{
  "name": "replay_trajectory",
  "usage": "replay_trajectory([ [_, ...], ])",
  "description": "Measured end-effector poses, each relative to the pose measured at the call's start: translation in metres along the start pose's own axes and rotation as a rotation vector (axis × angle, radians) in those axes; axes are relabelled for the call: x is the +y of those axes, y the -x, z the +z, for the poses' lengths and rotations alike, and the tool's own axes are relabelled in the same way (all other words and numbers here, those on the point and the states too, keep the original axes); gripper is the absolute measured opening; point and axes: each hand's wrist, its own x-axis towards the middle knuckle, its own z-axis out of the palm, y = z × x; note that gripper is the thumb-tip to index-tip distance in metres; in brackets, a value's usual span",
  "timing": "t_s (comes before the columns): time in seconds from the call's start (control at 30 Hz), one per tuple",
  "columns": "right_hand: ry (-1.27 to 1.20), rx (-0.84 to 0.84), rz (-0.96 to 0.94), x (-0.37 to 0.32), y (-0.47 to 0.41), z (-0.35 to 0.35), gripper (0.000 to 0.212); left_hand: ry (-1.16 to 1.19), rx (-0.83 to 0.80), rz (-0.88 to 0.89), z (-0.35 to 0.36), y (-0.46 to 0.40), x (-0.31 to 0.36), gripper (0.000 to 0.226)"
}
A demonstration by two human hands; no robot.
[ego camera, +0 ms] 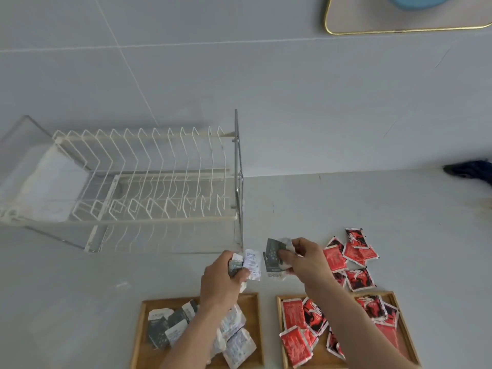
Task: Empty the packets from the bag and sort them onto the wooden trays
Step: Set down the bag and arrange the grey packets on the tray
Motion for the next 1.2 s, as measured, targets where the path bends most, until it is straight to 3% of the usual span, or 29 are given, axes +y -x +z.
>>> replay_trajectory([
  [0.23, 0.128, -0.188, 0.052, 0.018, 0.044, 0.063, 0.009, 0.161, 0.039, -0.101, -0.061, 0.023, -0.069, 0.04],
  [0.4, 0.222, -0.255, 0.078, 0.039, 0.068, 0.097, 0.015, 0.15, -0.04, -0.13, -0.082, 0.038, -0.108, 0.045],
  [0.57, 0.617, -0.084, -0.176, 0.063, 0.084, 0.111, 0.022, 0.012, -0.092, -0.111, -0.081, 0.049, -0.129, 0.042],
  [0.8, 0.922, 0.047, -0.351, 0.08, 0.09, 0.108, 0.039, -0.224, -0.028, -0.038, -0.077, 0.062, -0.136, 0.047],
  [1.0, 0.913, 0.102, -0.538, 0.09, 0.092, 0.102, 0.041, -0.387, 0.064, 0.096, -0.075, 0.069, -0.144, 0.062],
  [1.2, 0.984, 0.002, -0.754, 0.103, 0.104, 0.1, 0.027, -0.47, 0.043, 0.291, -0.074, 0.069, -0.15, 0.053],
])
